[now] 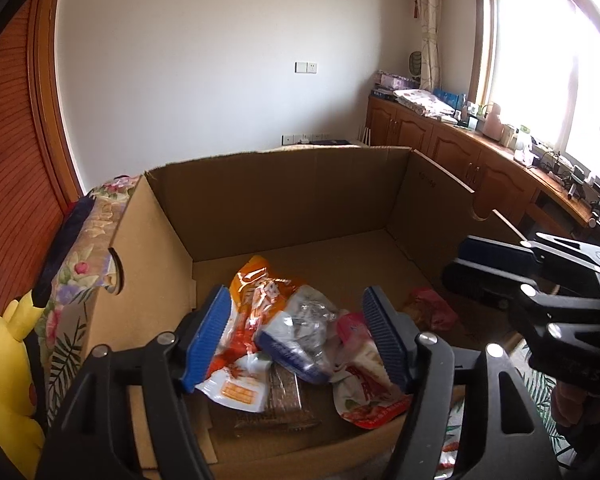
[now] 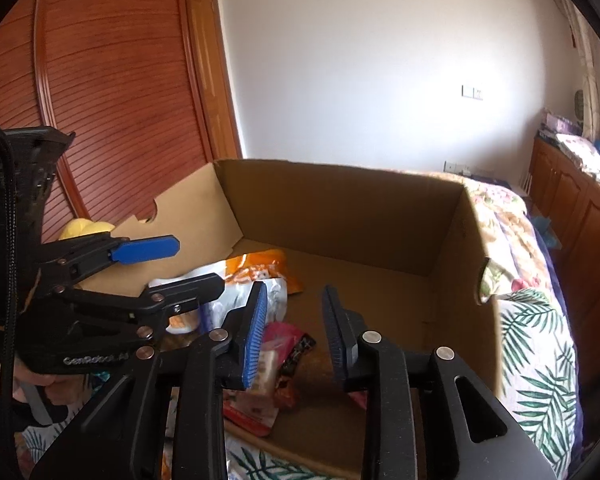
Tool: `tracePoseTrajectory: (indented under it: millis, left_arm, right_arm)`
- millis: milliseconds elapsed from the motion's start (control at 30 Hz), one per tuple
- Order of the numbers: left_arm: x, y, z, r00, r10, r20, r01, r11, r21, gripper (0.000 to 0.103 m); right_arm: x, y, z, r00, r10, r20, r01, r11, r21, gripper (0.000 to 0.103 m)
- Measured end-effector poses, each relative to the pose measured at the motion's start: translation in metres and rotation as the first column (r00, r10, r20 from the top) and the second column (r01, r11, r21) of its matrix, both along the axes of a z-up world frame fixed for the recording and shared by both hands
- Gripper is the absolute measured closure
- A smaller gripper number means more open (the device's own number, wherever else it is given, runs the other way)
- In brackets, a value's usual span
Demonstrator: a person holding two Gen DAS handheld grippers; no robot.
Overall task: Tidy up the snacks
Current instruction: 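Move both open tools back toward the snacks on the bed, then grasp the gold wrapped candy with the left tool while the right tool grasps the chicken-feet pack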
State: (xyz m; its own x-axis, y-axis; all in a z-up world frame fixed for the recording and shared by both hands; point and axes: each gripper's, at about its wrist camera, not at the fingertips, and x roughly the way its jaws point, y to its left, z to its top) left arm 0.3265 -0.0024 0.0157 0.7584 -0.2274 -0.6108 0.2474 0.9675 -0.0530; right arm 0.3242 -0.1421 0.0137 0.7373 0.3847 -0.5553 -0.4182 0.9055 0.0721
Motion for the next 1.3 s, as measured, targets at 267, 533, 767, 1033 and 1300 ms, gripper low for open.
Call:
tracePoseTrajectory:
  millis: [267,533,767,1033,1300]
  left_arm:
    - [-0.042,0.002,0.023,0.998,-0.018,0.057,0.018,1.0,0.001,0.029]
    - [-0.085,0.013,0.024,0.998,-0.019,0.054,0.018,1.0,0.019,0.029]
    - [-0.117,0.02,-0.001,1.0,-0.016,0.005,0.016,0.999,0.034,0.029]
    - [-0.122,0.023,-0.038,0.997,0.0,-0.071,0.003,0.999,0.047,0.029]
    - [-0.126,0.022,-0.071,0.991,0.004,-0.134,0.002,0.999,0.048,0.032]
  right_arm:
    - [-0.054,-0.022,0.011,0.999,-0.019,0.036,0.019,1.0,0.001,0.067]
    - [-0.098,-0.044,0.003,0.999,-0.039,0.01,0.039,0.999,0.007,0.058]
    - [-0.11,-0.043,-0.028,0.998,-0.029,-0.059,0.027,0.999,-0.033,0.053]
    - [-0.103,-0.036,-0.054,0.991,-0.04,-0.129,0.034,0.998,-0.05,0.051]
    - [-0.085,-0.024,-0.074,0.98,-0.01,-0.198,-0.007,0.997,-0.081,0.049]
